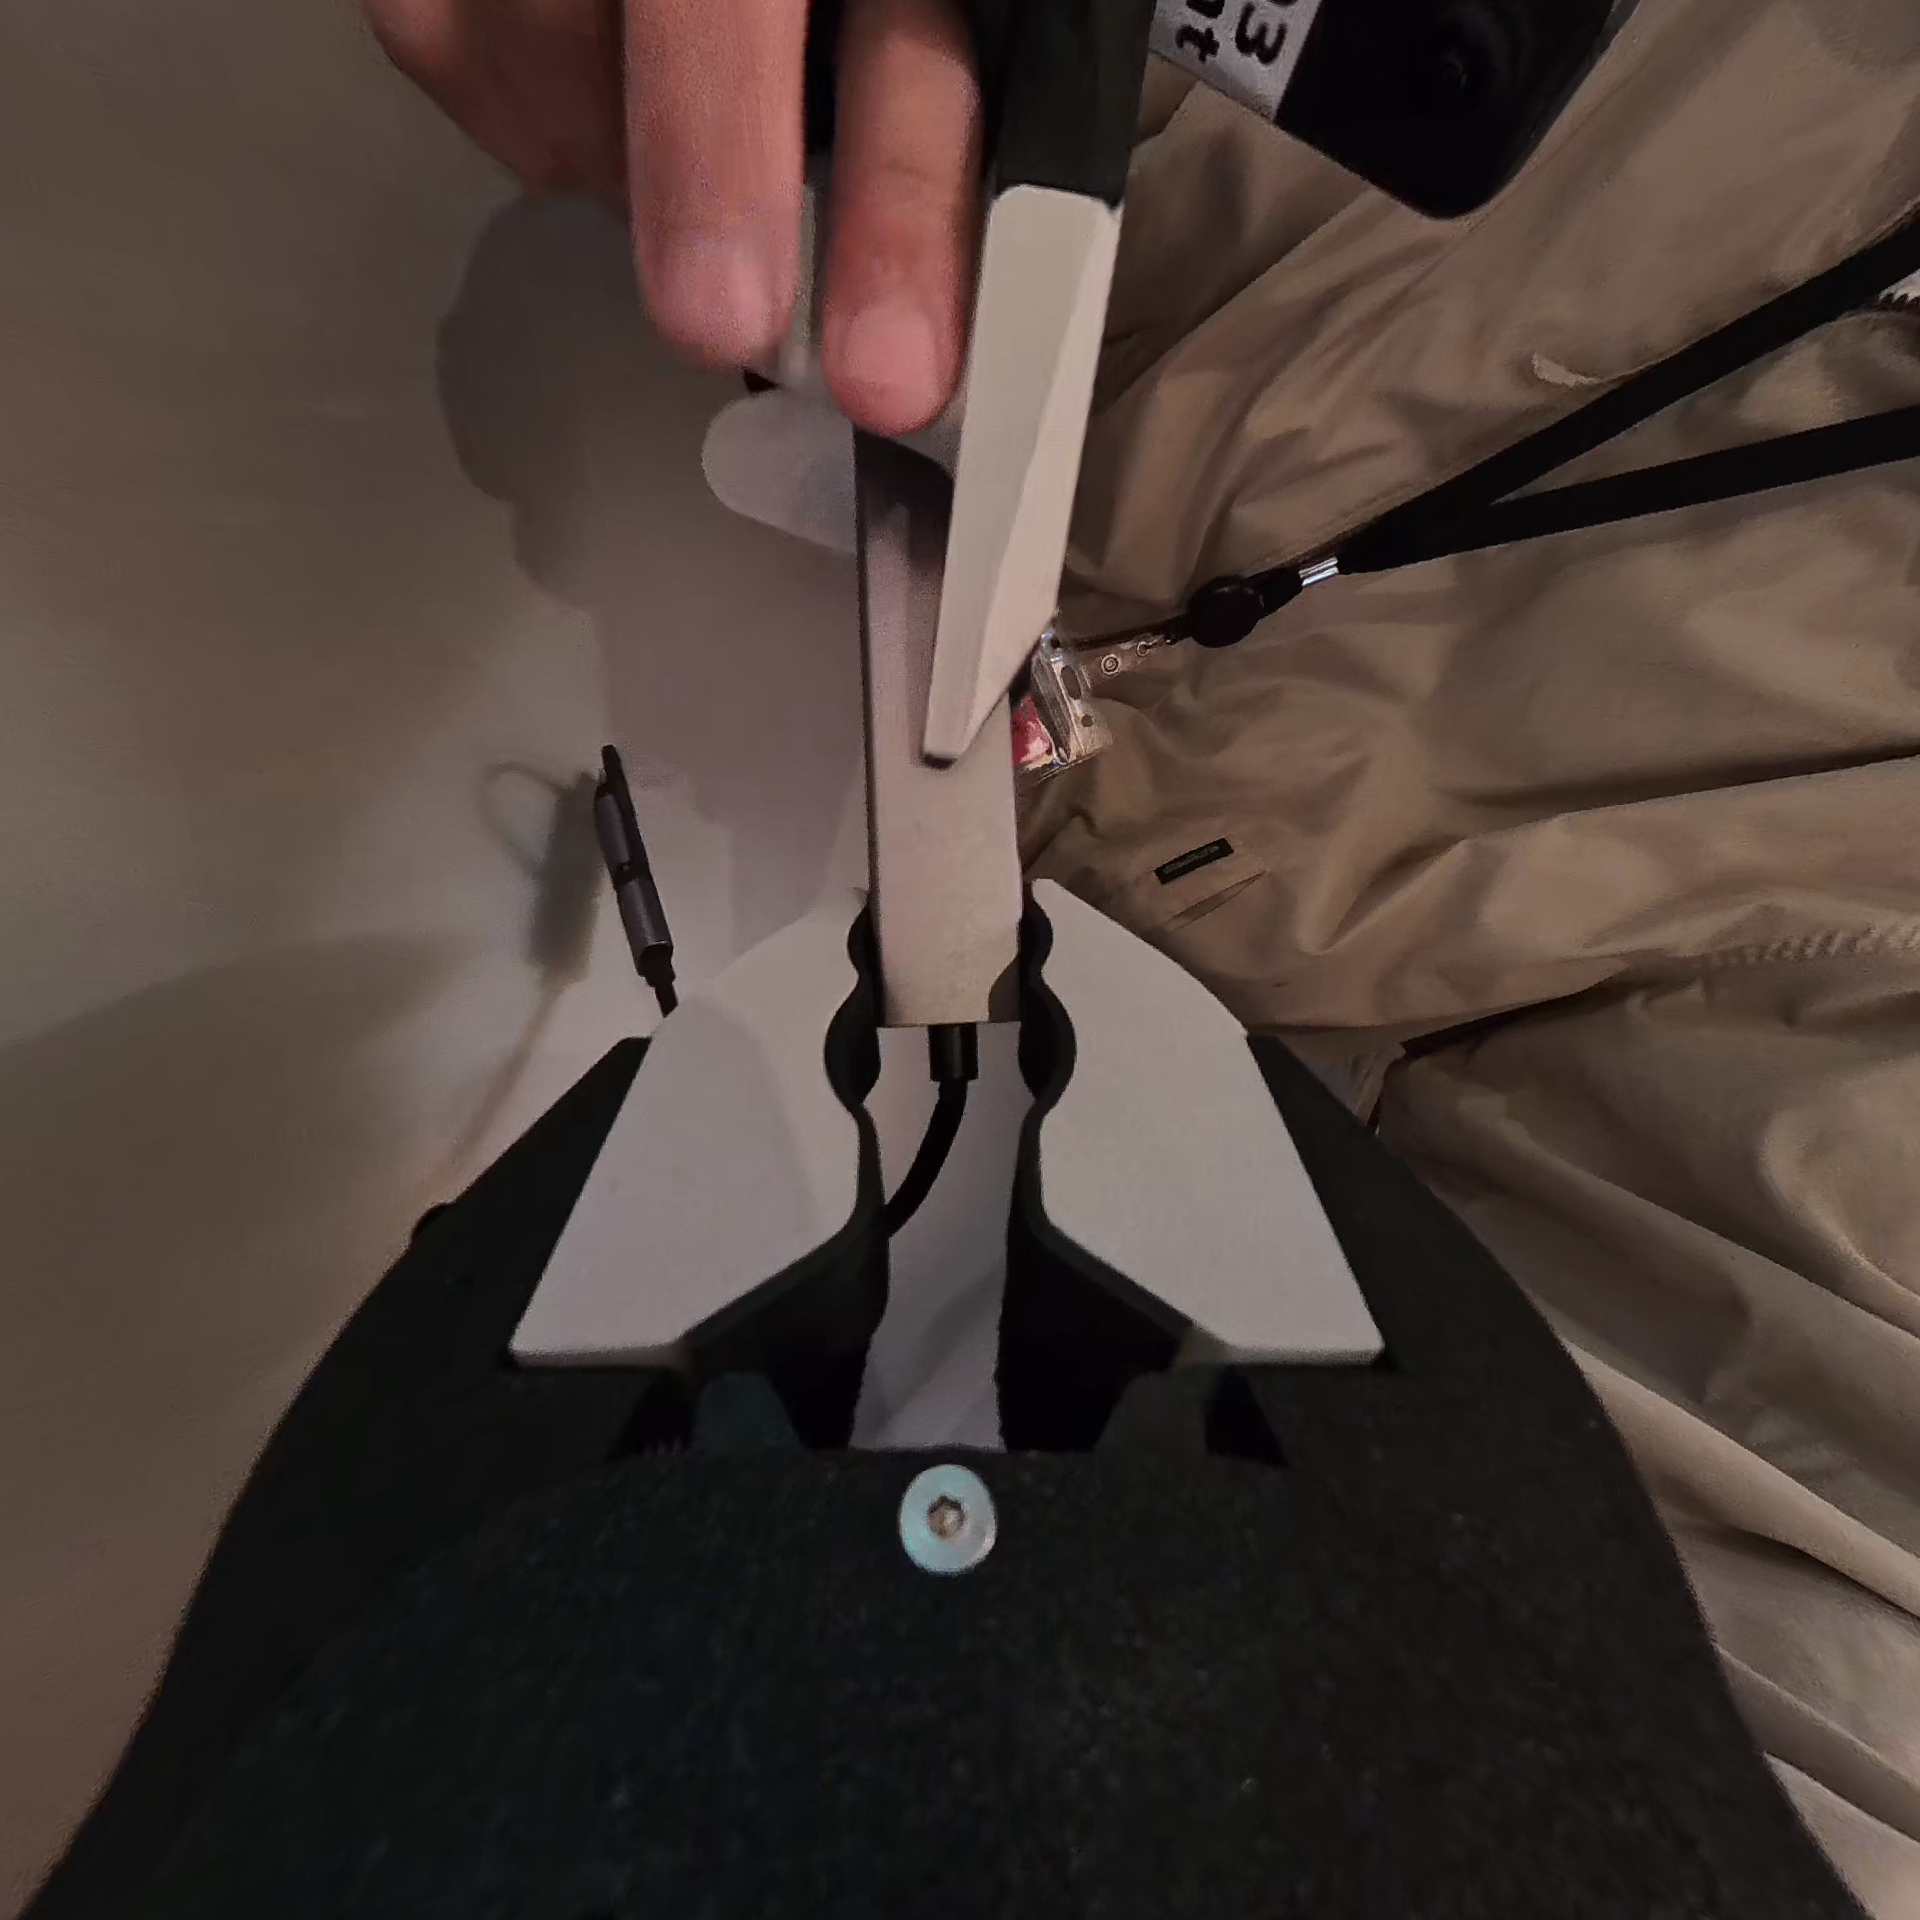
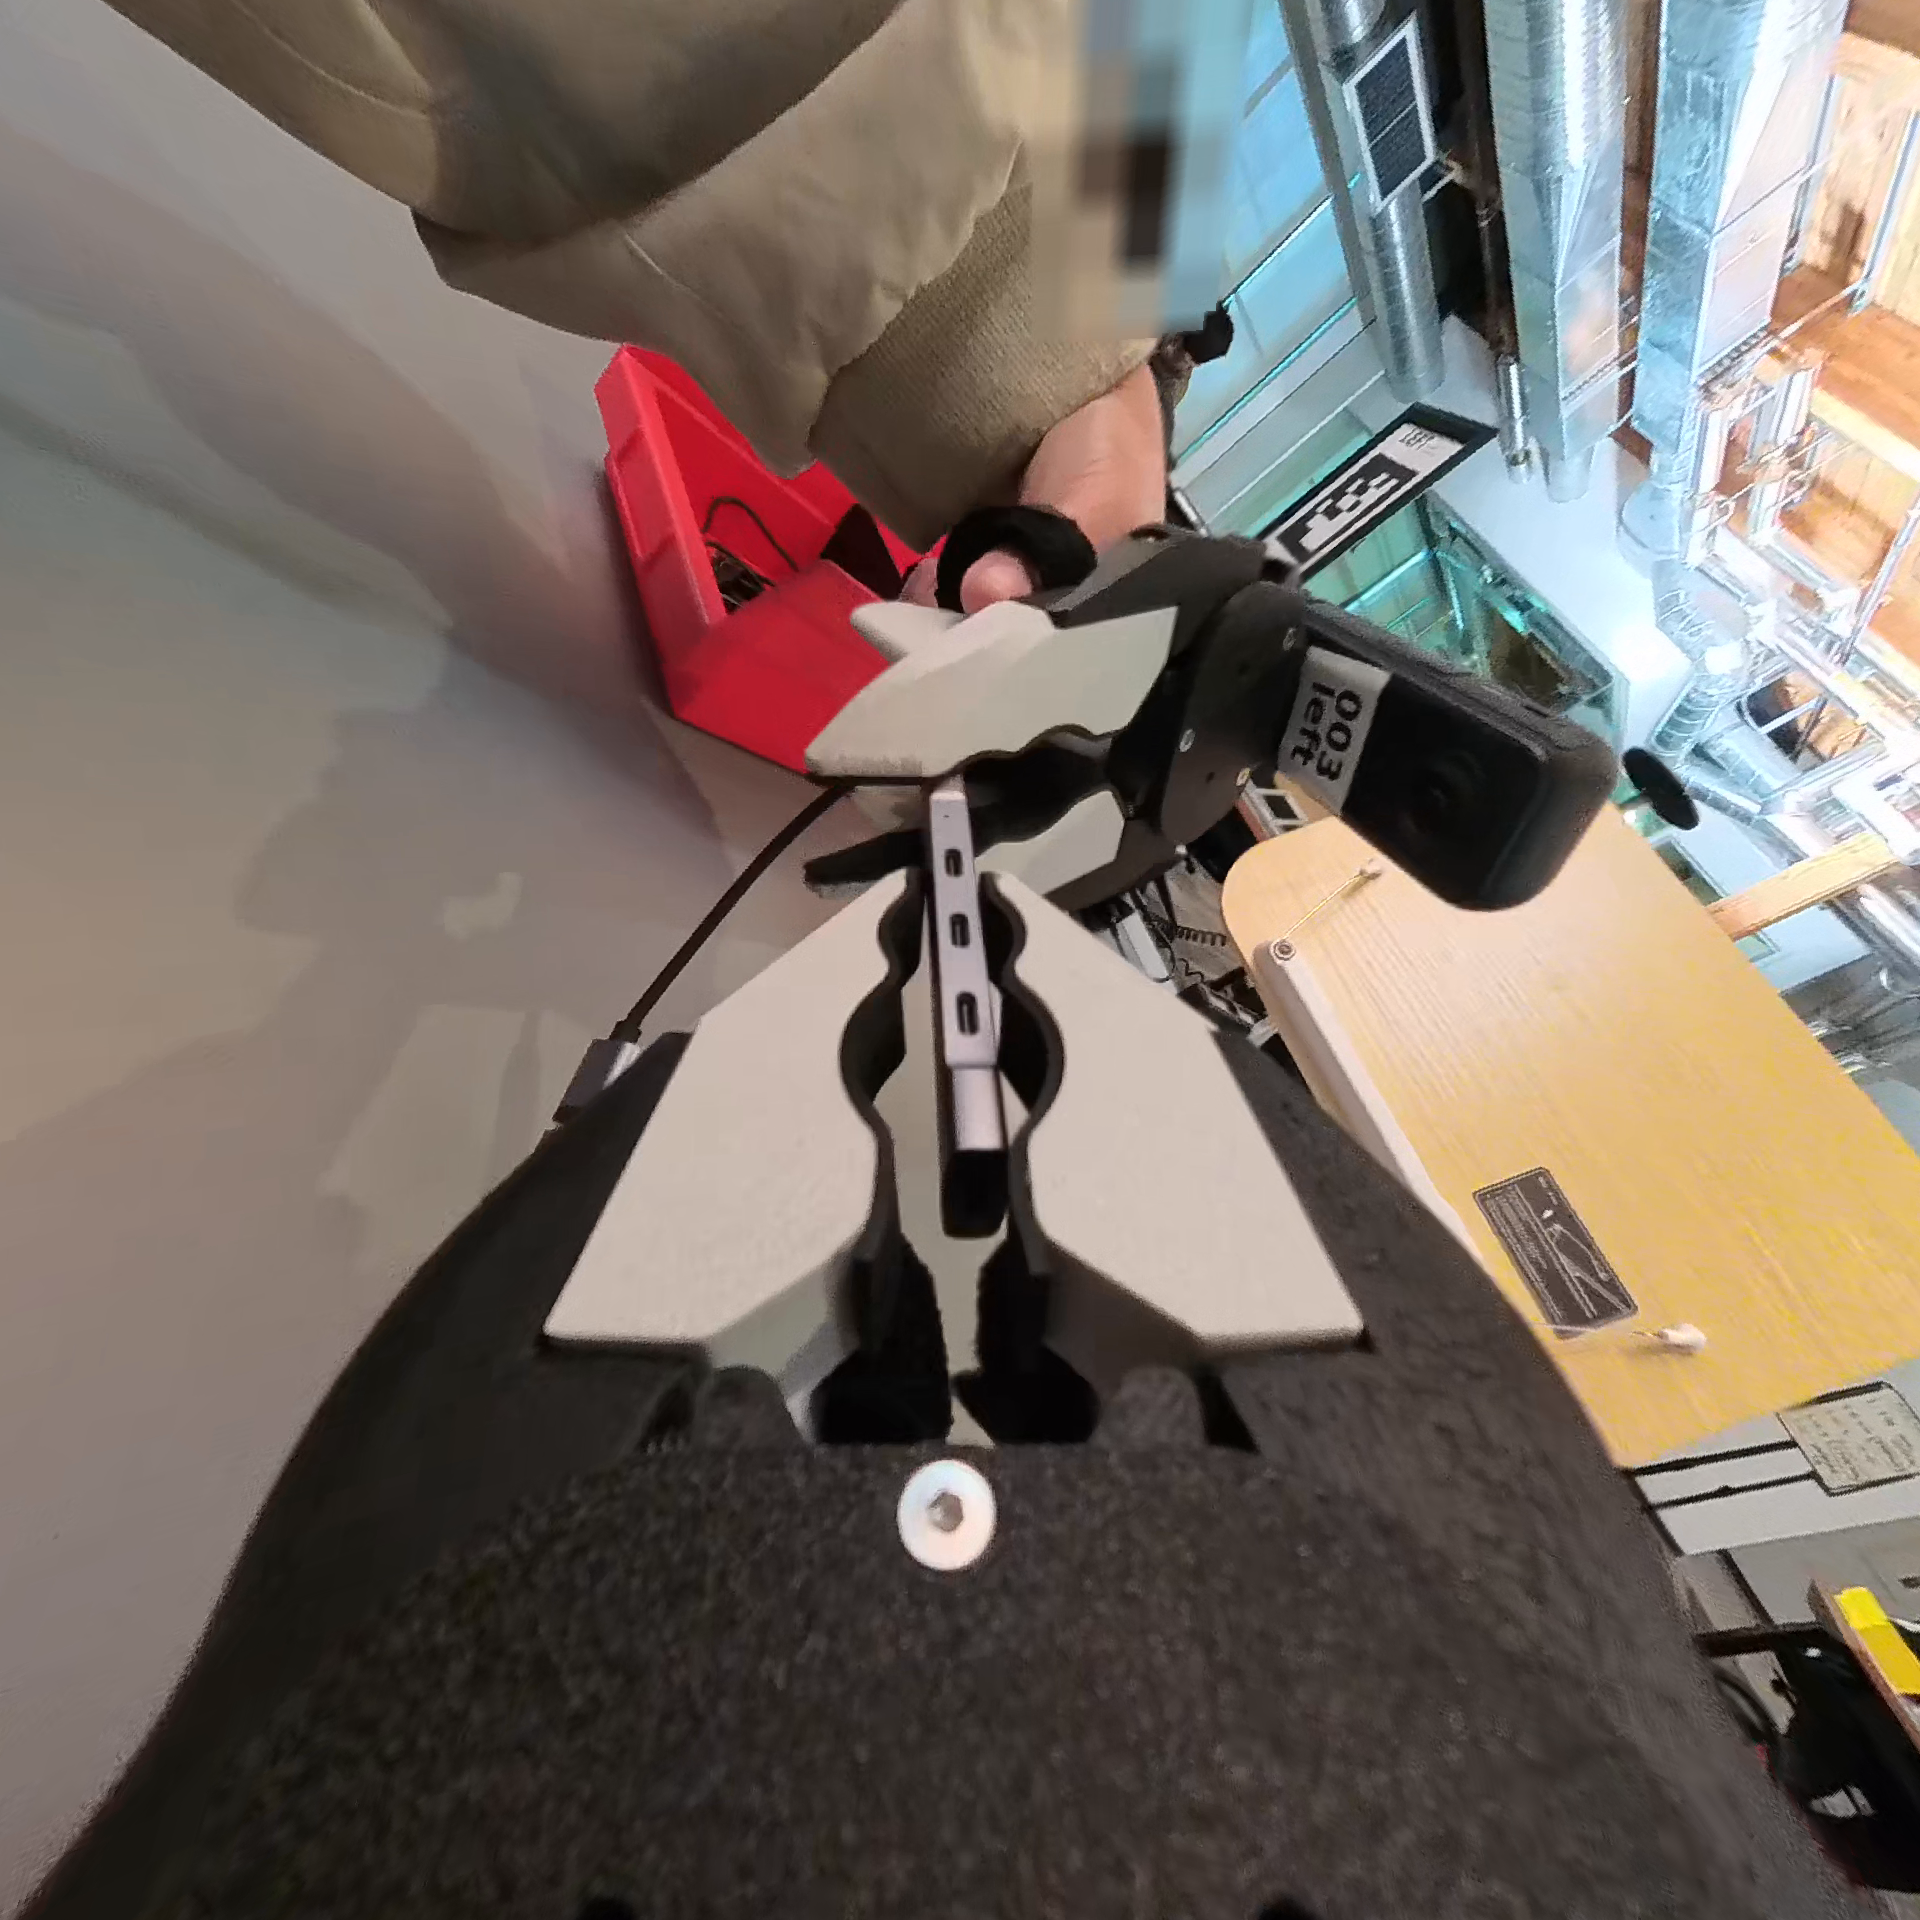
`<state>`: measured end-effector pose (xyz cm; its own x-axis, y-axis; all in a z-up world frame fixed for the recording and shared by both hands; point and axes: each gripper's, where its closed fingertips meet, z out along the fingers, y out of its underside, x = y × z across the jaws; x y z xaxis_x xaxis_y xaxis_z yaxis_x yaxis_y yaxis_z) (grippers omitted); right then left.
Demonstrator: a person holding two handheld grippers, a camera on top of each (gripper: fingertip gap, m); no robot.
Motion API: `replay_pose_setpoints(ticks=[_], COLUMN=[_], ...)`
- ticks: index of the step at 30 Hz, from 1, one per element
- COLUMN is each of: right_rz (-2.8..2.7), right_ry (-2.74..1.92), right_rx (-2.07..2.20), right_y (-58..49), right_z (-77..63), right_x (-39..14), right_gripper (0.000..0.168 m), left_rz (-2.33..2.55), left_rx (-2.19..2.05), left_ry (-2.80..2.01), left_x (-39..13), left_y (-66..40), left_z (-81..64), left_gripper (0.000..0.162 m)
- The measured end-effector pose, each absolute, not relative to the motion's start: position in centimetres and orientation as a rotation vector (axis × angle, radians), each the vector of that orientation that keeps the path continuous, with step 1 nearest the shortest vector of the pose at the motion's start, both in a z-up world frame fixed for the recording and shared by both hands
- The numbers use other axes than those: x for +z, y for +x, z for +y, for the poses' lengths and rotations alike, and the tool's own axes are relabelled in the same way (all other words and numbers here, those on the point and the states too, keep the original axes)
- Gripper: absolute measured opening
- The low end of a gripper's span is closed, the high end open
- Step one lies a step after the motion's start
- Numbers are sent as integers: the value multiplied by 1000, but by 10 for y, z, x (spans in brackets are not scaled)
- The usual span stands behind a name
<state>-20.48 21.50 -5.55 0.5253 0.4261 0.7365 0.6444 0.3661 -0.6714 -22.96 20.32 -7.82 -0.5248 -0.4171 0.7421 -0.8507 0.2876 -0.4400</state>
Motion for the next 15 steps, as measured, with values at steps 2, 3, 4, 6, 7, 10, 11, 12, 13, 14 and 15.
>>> replay_pose_setpoints(ticks=[2,3,4,6,7,10,11,12,13,14,15], right_rz=[-1106,-1108,-1106,-1096,-1092,-1113,-1121,-1129,-1133,-1133,-1131], right_ry=[-1281,-1266,-1266,-1237,-1225,-1206,-1198,-1188,-1179,-1167,-1158], right_rx=[-200,-183,-156,-139,-139,-130,-131,-131,-143,-153,-154], right_y=[-202,-202,-202,-201,-202,-205,-206,-208,-208,-208,-207], right_z=[220,220,219,217,217,216,215,214,214,214,214], right_x=[-61,-60,-59,-54,-52,-52,-52,-52,-53,-53,-53], right_gripper=[12,13,15,19,21,17,13,8,8,8,8], left_rz=[-2078,-2089,-2093,-2087,-2075,-2069,-2062,-2064,-2071,-2077,-2081], left_rx=[1172,1164,1156,1159,1167,1164,1175,1180,1172,1169,1170], left_ry=[1096,1089,1087,1091,1089,1070,1060,1056,1051,1049,1049], left_x=[-76,-76,-76,-75,-74,-73,-72,-71,-72,-72,-72], left_y=[-232,-234,-234,-234,-234,-236,-235,-234,-234,-233,-232], left_z=[200,199,199,199,199,199,198,197,198,198,198], left_gripper=[23,23,23,23,23,23,22,22,23,23,22])
